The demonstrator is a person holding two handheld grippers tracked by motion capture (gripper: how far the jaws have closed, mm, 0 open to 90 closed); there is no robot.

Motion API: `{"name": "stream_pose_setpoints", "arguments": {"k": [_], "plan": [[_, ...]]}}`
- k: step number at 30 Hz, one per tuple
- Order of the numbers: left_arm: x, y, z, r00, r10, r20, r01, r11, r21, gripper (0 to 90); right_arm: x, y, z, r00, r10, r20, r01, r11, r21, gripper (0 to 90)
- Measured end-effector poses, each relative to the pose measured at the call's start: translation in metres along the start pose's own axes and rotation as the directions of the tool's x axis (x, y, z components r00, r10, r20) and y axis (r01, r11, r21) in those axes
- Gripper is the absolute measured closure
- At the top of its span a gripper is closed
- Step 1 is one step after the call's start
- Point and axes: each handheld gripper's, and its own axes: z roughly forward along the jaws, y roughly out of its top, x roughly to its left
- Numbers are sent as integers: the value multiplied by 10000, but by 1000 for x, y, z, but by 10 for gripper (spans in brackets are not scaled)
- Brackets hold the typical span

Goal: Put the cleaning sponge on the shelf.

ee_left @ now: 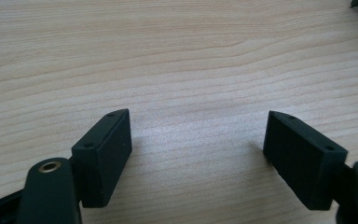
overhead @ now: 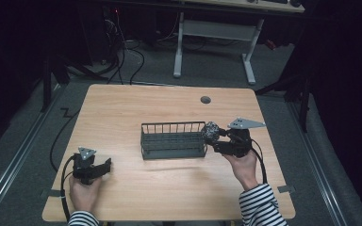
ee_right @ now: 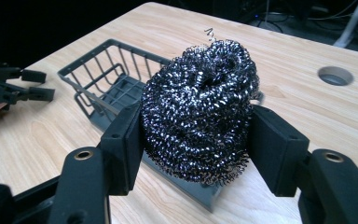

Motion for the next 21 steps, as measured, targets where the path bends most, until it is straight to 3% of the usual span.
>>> {"name": "stream_pose_setpoints", "arguments": {"k": [11, 21], "plan": [[0, 0, 0, 10000, 9, 2, -9, 10000, -2, 239, 14, 20, 23, 9980, -501, -381, 513, 9982, 300, 402], [0, 0, 0, 10000, 28, 7, -28, 10000, 5, 240, 19, 27, 51, 9967, -638, -495, 686, 9924, 1018, 401]]}}
